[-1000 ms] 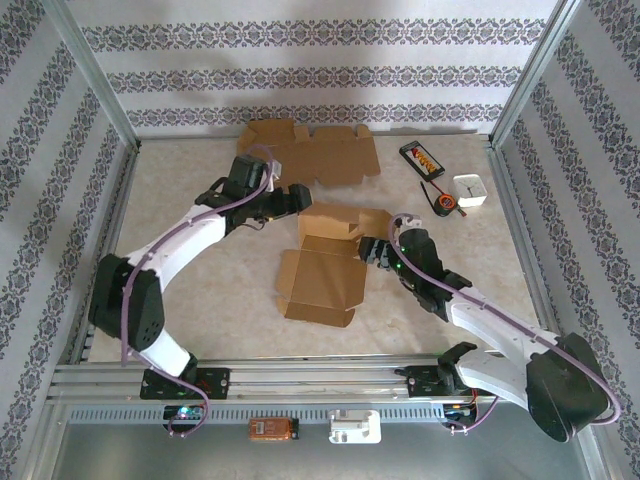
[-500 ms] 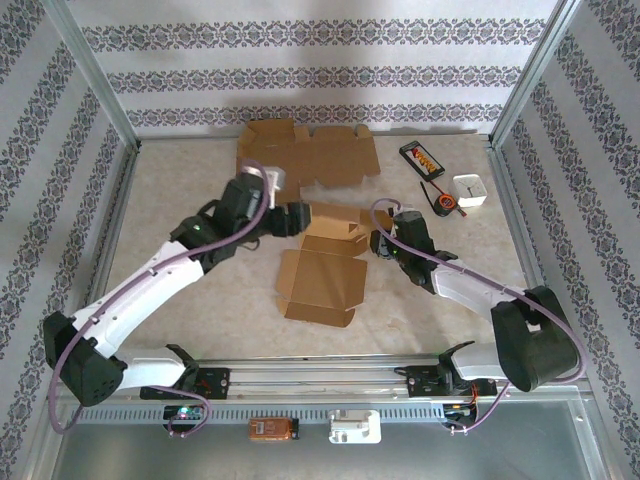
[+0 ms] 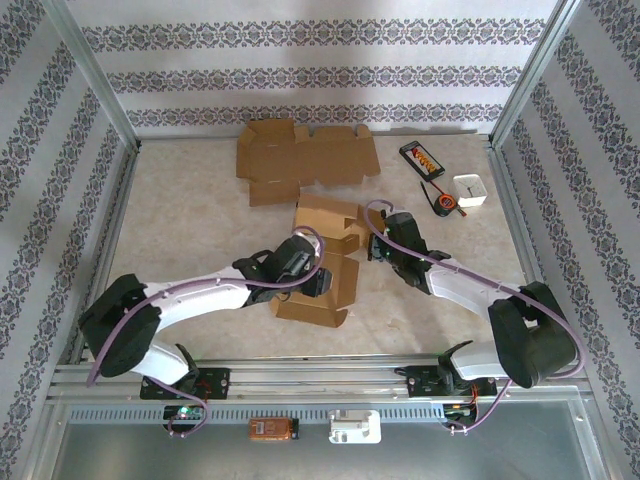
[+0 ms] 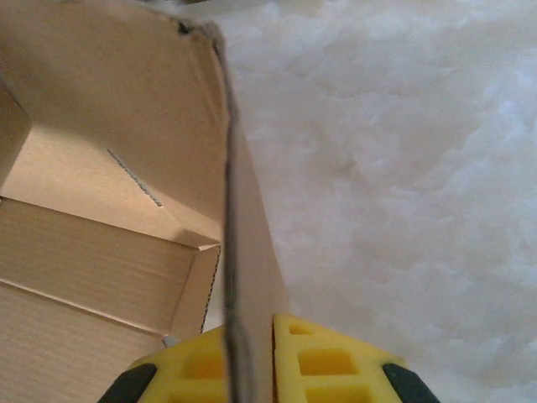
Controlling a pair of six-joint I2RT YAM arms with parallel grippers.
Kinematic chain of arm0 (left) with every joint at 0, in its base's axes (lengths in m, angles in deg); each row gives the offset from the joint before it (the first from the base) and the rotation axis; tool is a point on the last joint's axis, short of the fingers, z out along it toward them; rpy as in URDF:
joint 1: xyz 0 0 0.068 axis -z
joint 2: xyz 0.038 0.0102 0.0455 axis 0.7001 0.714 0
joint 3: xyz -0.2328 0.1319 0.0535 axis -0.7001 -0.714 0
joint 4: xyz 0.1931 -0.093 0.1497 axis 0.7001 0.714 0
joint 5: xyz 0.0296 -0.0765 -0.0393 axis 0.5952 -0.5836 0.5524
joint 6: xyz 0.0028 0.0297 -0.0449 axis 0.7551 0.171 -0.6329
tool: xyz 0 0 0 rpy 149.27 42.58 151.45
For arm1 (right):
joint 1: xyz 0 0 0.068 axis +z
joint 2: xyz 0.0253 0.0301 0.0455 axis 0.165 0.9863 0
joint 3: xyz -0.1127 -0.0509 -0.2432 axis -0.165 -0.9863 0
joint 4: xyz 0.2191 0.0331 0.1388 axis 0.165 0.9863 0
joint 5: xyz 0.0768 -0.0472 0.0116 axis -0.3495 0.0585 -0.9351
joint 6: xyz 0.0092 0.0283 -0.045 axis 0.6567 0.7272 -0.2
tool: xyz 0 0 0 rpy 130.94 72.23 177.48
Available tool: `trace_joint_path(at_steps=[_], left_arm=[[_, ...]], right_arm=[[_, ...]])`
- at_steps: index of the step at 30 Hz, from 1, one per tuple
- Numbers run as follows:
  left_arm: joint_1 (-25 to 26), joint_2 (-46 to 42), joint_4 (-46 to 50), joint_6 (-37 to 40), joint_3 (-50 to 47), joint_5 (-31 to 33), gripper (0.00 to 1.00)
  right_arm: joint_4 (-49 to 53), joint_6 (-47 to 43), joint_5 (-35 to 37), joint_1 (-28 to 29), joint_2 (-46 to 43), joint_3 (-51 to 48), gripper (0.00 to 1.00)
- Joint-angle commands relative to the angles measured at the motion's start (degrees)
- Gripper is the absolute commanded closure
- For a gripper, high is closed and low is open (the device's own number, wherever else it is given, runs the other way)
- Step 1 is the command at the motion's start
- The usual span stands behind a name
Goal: Fold the paper box
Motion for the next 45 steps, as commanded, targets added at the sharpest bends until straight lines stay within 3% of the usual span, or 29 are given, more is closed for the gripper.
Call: trace_joint_path(at_steps=[1,5,8,13,21,31,45], left_arm=[[1.12,1.47,-9.96,2.42,0.01,0.37,0.68],[1.15,5.63,-12.45,4.19,-0.04,1.85,0.82],[1.16,8.28,-11.20,4.96,0.79,2.91,0.86],[1.12,12.71,-9.13,5.83,2.25,-0.41,0.88],[1.03,15.74,-12.31,5.08,-1.60,1.38,0.92],[1.02,18.06,-16.16,3.48,-1.98,0.18,0.92],[1.02,19.62,-19.46,2.50,1.00,-1.29,0.90]], right_arm=[[0.22,1.33,2.23,0.59,0.49,1.94,0.89],[1.11,1.64,2.07,0.68,1.43,3.10,0.89],[2.31,2.97,2.10,0.68,1.72,3.85,0.86],[3.28,5.78,1.01,0.63,2.16,4.81,0.86],[10.56,9.15,-2.80,0.51,3.71,9.63,0.84],[13.75,23.92,-8.76,1.44,4.45,12.13,0.83],[16.69,29.51,5.65,10.47,4.81,8.18,0.82]])
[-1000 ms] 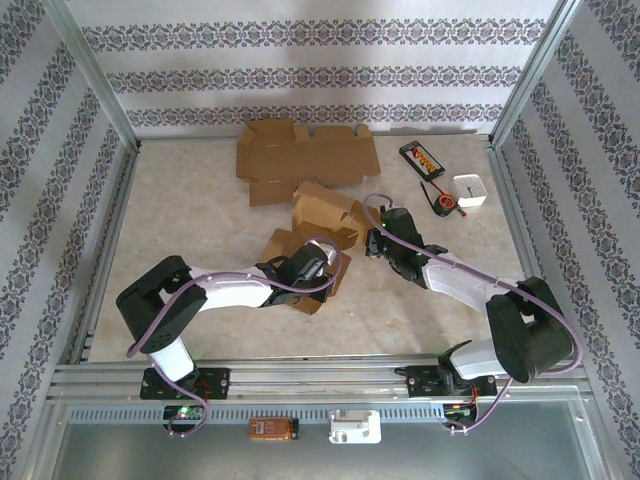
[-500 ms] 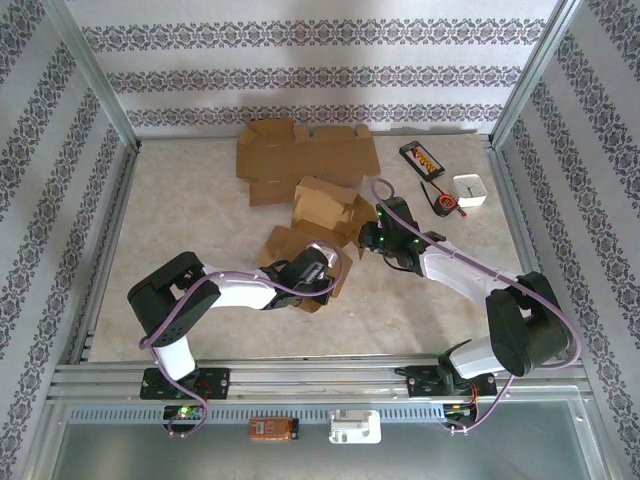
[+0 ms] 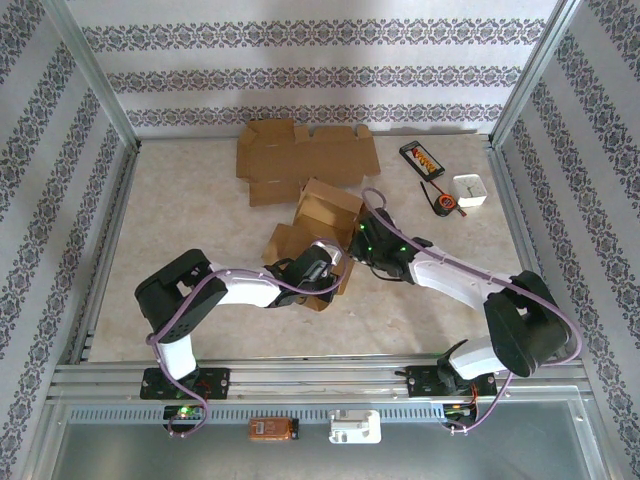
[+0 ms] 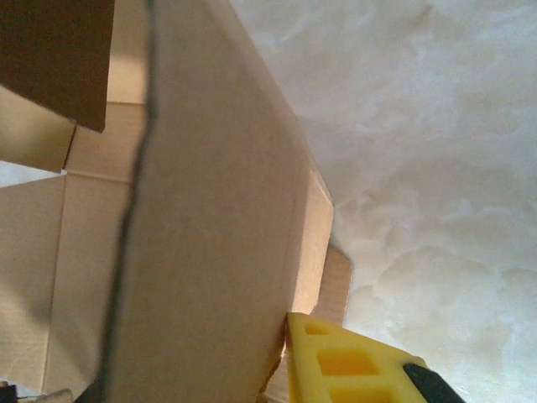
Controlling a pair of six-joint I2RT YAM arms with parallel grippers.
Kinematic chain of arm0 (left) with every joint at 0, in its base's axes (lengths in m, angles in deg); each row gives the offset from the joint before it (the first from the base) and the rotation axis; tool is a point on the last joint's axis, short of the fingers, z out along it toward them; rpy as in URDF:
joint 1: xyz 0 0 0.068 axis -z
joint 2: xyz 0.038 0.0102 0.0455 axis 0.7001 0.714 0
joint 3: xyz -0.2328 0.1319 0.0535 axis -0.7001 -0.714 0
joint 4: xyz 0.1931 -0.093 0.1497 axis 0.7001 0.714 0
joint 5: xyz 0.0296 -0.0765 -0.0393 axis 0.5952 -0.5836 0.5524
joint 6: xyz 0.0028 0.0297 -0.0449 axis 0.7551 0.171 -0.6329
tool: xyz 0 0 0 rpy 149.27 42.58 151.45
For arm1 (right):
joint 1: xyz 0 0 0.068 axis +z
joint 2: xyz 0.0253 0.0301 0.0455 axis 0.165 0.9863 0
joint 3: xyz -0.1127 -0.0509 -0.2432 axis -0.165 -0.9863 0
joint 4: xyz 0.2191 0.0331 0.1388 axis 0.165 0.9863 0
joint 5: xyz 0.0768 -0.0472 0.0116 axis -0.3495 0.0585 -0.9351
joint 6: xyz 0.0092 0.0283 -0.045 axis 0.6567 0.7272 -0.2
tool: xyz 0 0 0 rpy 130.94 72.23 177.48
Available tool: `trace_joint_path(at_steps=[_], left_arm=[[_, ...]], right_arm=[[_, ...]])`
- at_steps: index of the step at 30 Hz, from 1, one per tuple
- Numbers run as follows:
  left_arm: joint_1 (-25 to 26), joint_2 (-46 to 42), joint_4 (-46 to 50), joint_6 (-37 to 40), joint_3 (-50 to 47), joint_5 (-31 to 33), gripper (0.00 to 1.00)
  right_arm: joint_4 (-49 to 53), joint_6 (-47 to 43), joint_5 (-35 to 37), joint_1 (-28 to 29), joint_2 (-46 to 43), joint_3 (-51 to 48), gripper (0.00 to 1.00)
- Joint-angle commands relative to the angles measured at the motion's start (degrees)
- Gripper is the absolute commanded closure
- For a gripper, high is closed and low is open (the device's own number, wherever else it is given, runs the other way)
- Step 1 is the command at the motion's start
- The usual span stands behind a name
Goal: Fold the paper box
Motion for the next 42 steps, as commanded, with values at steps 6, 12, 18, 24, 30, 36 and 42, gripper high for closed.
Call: trace_joint_path(at_steps=[6,12,18,24,30,36,42], left_arm=[[0.47,-0.19,-2.42,-2.65,-0.87,0.13,0.82],[0.45,-5.22,-0.96,-2.38,-2.34,3.39,0.66],[0.43,-16.60,-1.92,-2.57,-7.04,10.64,0.54],[-5.54,-30.90,13.15,-7.77,-2.33,20.31,0.53],[-17.34,-30.12,25.75,-8.48,10.27,12.28,0.43],[-24.17,-20.08,25.39,-7.90,20.95,-0.56,0.33],[-27.46,-10.28,18.71,-13.20,24.34,-12.51,0.31]], right_arm=[[-2.96,1.70,10.06,3.75,1.11,-6.47,0.81],[-3.79,1.57,11.00,3.94,1.04,-7.44,0.82],[-3.59,0.81,11.46,3.92,1.30,-6.65,0.82],[-3.54,0.04,11.29,3.98,1.74,-6.05,0.83],[-3.59,-0.86,10.67,4.02,2.93,-5.20,0.84],[-3.56,-2.22,10.14,4.06,3.21,-4.46,0.84],[-3.24,-4.44,9.56,4.11,3.23,-3.67,0.84]])
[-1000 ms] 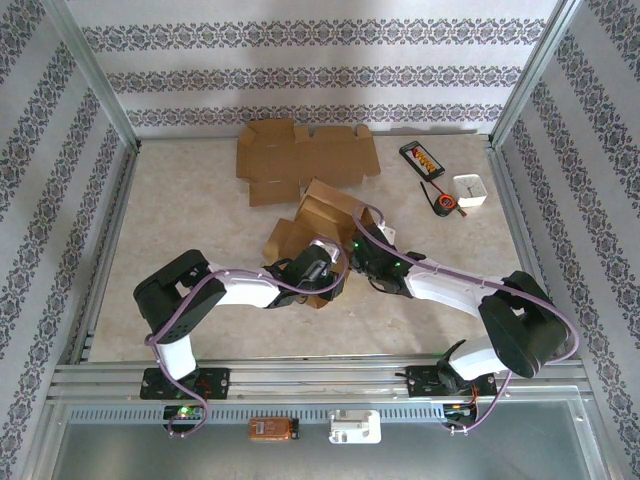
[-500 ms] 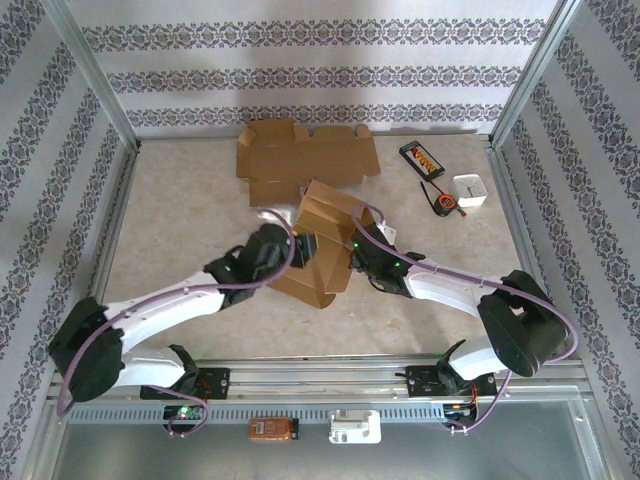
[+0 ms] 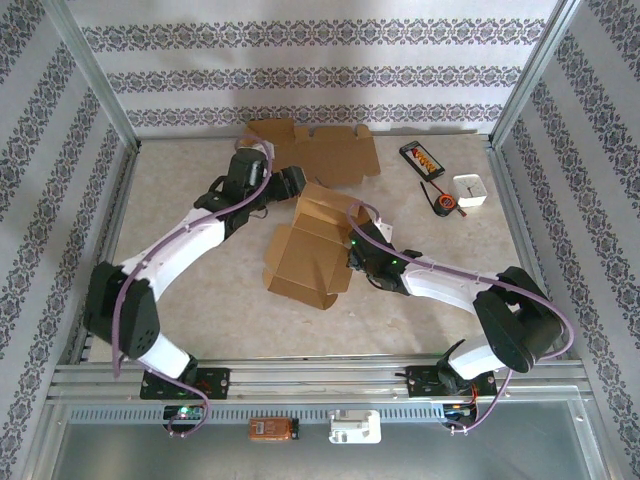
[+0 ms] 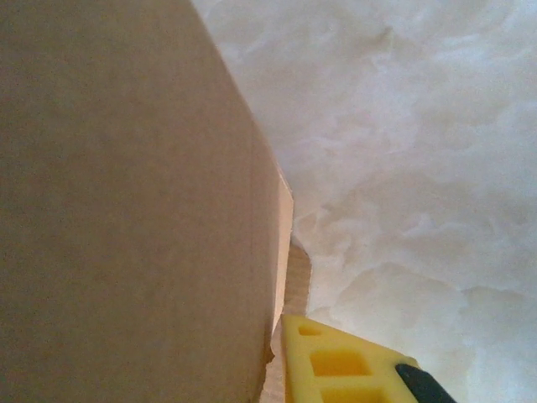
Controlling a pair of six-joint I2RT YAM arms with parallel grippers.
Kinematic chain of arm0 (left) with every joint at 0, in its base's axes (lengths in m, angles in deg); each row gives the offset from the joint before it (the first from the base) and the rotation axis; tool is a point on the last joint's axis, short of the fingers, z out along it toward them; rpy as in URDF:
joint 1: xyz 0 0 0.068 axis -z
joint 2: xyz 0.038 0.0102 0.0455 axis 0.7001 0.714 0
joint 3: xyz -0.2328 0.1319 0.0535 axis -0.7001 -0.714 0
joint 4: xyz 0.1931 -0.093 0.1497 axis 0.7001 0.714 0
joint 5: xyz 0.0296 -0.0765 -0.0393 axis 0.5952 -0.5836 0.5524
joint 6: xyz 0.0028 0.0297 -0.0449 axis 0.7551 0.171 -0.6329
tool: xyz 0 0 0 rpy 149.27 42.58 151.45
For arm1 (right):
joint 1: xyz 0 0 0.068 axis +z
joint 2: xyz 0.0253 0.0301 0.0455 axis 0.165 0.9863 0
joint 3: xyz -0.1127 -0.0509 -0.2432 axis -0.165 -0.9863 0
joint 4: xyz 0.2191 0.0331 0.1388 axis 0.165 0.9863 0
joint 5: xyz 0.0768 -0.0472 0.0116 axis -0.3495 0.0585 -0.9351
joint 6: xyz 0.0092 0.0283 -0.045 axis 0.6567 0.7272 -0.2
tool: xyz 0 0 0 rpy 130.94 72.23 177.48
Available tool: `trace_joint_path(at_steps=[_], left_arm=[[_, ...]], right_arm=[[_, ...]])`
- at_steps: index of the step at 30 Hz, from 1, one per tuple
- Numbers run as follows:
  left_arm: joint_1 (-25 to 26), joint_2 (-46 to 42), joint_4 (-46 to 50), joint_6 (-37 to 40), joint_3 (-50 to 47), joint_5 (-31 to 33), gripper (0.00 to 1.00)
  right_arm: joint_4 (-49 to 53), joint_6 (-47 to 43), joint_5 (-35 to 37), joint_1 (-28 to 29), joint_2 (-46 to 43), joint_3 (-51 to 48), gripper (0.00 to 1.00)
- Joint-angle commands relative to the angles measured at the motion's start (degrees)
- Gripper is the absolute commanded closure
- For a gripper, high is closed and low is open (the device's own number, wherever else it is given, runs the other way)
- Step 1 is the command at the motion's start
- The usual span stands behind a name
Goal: Fold the paper box
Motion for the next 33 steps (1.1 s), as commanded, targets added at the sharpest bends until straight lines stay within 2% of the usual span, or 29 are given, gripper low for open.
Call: trace_joint_path(at_steps=[1,6,11,18,23,28,33], left_arm=[[-1.62,3.60,-2.17,-3.90,1.04,-8.56,0.30],[-1.76,5.48,-6.08,-4.63,-0.93,-9.76,0.35],[-1.56,5.29,-9.39,-7.63,-3.59,-14.74,0.42],[-0.36,1.22,-11.26,-10.23,-7.97,-15.70,0.42],[0.29,-0.56,-12.96,-11.84,-10.64,-15.49,0.42],[0.29,-0.48,-12.37,-11.14,-11.20,-15.18,0.42],[0.26,-0.16,-12.18,-10.84,-11.10,-14.31,0.41]], right_arm=[[3.24,-2.53,-0.37,0.60,1.17,0.58,0.84],[3.64,-5.27,-1.07,0.65,0.90,1.35,0.84],[4.70,-7.09,-2.09,0.68,0.81,3.53,0.82],[4.54,-5.66,-4.12,0.52,3.04,8.07,0.79],[2.79,-3.97,-4.92,0.57,6.15,9.76,0.70],[0.53,-4.29,-8.77,0.81,7.93,9.40,0.67],[-3.03,-6.67,-9.13,1.02,5.36,6.14,0.59]])
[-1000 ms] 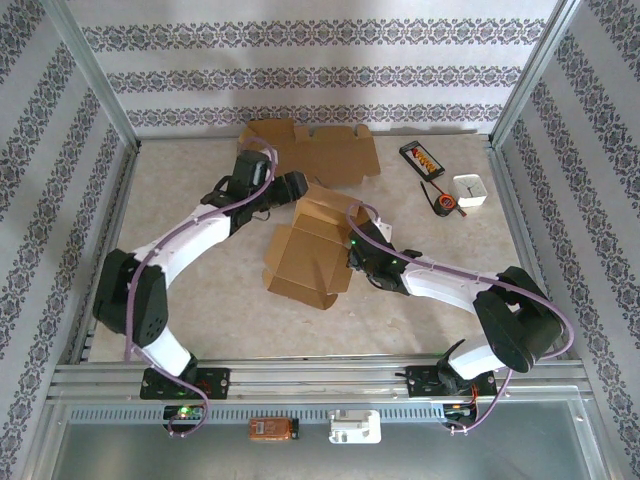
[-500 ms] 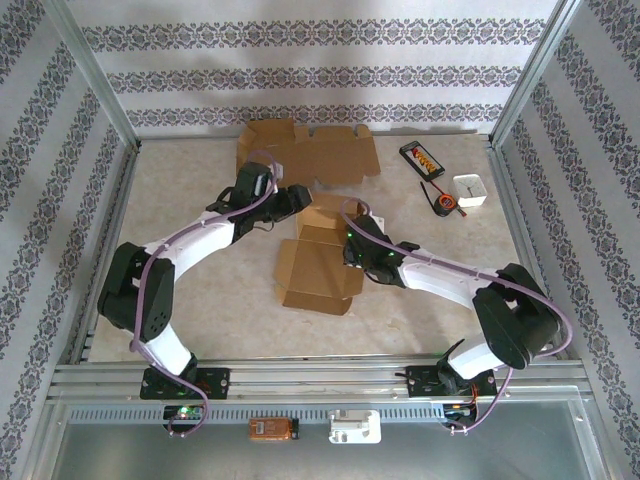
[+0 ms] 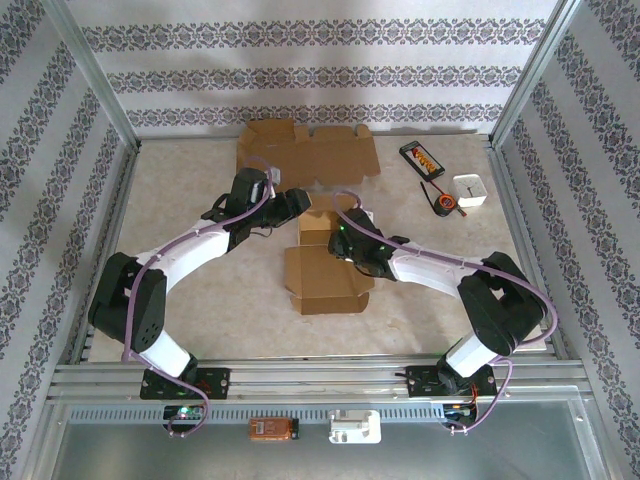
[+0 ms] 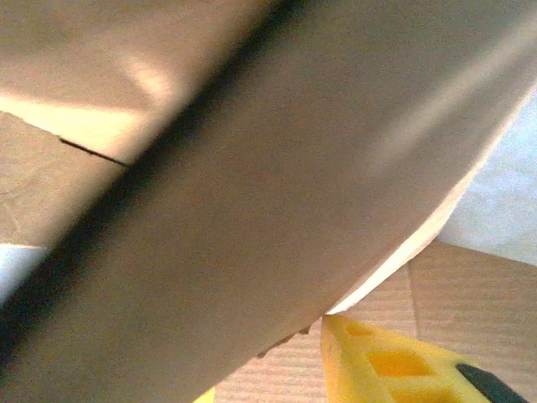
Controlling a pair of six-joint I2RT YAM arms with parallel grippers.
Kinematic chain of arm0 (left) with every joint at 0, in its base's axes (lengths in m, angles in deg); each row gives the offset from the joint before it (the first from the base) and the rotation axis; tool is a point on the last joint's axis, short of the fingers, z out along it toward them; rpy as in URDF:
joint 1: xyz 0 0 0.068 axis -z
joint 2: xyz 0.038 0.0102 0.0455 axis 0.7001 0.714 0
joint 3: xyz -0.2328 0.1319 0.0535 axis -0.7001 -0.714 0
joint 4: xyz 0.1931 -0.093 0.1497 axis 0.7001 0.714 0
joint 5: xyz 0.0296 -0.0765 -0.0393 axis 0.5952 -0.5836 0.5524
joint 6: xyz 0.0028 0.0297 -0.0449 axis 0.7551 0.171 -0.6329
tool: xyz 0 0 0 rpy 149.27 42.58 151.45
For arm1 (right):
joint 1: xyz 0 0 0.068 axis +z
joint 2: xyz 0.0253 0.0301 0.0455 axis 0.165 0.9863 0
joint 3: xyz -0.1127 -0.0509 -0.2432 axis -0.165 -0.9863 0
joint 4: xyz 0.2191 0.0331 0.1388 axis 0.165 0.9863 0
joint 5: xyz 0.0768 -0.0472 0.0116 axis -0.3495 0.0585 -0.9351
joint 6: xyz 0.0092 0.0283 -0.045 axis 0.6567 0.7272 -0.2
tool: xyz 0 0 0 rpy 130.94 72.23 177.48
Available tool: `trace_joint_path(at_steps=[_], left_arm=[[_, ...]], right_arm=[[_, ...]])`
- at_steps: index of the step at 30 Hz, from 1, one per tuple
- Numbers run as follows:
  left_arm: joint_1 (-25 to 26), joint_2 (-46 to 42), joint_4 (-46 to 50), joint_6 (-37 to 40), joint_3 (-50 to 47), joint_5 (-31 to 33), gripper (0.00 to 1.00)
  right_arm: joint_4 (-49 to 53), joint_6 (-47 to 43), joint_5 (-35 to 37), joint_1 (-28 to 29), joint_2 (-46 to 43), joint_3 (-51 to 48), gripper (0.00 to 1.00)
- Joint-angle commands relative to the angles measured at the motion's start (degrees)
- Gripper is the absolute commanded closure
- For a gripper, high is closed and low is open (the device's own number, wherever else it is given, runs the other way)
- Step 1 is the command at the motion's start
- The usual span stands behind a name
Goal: Fold the paper box
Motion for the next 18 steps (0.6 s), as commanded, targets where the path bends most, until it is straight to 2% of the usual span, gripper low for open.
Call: trace_joint_path(at_steps=[1,7,18], left_arm=[[0.62,-0.68,-1.84,0.11,-0.32,0.44,0.42],[0.62,-0.28,-0.08,2.18,0.10,1.43,0.41],[0.62,-0.80,2.67,4.42,0.88,2.61,0.40]], right_arm=[[-1.75,-2.75,-2.41,0.56,-2.24,-2.78,0.56],[-0.53,-9.95,-5.76,0.71,-8.29,-6.41,0.43],[0.64,-27.32,-5.78,-0.91,-26.84,-11.15,0.23]])
